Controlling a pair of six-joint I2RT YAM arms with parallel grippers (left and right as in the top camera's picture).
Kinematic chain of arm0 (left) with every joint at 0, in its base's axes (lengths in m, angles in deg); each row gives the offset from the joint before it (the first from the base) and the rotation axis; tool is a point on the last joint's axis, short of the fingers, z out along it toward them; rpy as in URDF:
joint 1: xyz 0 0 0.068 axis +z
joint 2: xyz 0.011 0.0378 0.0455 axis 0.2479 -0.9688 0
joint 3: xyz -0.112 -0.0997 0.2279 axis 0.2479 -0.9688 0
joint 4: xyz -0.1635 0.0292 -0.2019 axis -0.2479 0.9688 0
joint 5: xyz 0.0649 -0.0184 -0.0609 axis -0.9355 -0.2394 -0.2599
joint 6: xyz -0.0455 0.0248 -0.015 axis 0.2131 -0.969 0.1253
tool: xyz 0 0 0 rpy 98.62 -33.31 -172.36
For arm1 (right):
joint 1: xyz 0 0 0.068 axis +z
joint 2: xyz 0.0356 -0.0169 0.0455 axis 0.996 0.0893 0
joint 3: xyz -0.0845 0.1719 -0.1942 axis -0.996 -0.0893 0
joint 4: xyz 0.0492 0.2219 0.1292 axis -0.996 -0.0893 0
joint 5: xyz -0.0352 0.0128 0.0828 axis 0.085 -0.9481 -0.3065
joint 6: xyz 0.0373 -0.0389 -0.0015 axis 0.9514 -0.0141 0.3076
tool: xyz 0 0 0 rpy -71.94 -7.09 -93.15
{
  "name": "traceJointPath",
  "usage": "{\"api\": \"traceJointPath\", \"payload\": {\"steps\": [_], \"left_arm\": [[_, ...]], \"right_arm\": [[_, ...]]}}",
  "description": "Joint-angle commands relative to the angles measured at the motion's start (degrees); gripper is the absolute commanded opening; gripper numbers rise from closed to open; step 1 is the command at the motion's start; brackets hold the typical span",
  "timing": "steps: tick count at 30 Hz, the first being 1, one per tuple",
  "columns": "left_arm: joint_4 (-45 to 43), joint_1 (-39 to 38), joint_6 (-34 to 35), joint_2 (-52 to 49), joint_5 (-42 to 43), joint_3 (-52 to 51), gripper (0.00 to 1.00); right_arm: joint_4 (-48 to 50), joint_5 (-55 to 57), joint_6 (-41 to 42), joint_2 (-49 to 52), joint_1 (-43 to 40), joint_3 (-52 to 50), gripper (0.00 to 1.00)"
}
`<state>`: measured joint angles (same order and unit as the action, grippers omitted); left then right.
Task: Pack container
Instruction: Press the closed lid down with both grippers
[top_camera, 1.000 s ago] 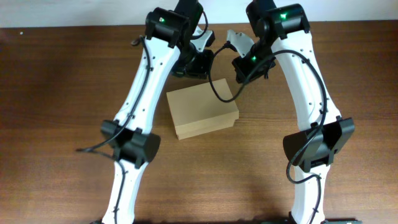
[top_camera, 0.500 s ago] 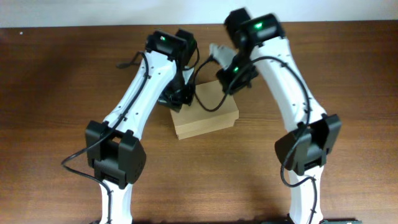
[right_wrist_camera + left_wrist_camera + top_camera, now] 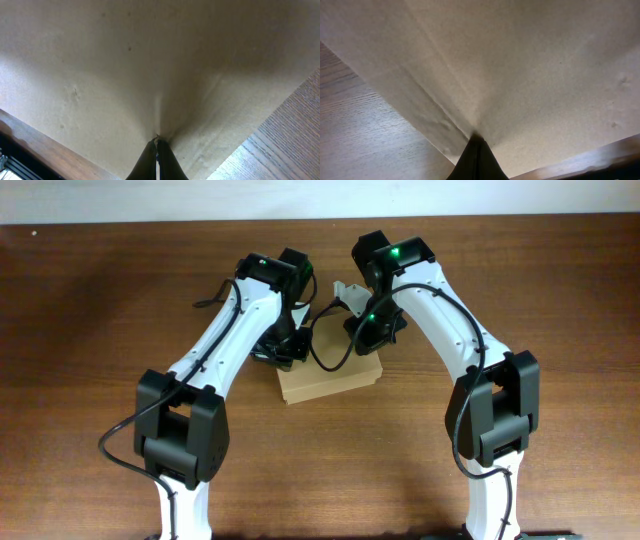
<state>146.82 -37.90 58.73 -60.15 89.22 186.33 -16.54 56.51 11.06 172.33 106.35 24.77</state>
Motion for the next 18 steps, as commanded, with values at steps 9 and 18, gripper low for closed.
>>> {"api": "traceJointPath", "payload": {"steps": [9,18], "left_arm": [[1.55,7.10,0.35,5.09,-1.60,3.19,0.02],[3.67,17.35,0.28,15.32,-4.90,11.19,0.08]], "right_arm": [[-0.33,2.03,-0.15,-4.22,0.15,7.67,0.04],[-0.24,15.52,3.98,-8.68,-0.83,27.47,0.04]]}}
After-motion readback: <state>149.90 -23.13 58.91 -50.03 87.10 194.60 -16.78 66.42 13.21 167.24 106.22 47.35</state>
